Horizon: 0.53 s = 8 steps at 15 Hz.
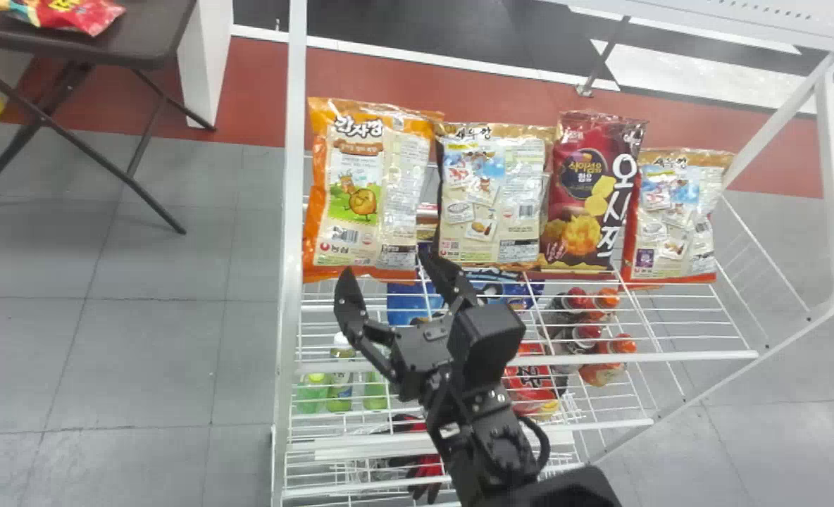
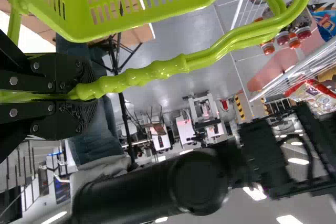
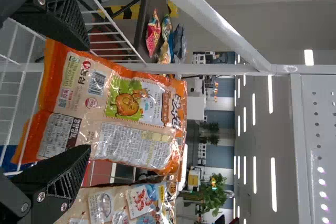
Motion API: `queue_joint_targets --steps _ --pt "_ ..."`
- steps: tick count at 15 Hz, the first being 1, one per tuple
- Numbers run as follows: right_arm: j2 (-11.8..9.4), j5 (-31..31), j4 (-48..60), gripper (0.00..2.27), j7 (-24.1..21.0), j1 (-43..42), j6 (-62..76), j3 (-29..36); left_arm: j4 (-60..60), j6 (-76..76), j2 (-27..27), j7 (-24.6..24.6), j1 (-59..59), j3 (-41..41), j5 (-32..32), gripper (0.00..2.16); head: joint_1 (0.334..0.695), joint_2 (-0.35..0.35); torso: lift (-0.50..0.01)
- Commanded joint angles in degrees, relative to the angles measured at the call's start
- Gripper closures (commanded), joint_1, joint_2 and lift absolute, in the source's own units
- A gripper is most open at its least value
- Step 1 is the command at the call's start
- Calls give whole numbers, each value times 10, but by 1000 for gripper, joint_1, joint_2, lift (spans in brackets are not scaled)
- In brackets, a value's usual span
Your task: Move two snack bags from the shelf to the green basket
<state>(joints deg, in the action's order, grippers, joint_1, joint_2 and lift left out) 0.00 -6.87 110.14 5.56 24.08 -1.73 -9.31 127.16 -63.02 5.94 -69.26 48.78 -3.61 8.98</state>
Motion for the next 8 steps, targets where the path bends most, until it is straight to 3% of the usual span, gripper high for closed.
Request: queue_joint_targets --steps 1,8 --pt "1 -2 -49 167 0 -55 -5 1 -8 7 3 0 0 -1 0 2145 695 -254 -16" --pt "1 -25 -143 167 -27 -164 -37 -21 -24 21 7 -9 -1 3 4 2145 695 -203 -16"
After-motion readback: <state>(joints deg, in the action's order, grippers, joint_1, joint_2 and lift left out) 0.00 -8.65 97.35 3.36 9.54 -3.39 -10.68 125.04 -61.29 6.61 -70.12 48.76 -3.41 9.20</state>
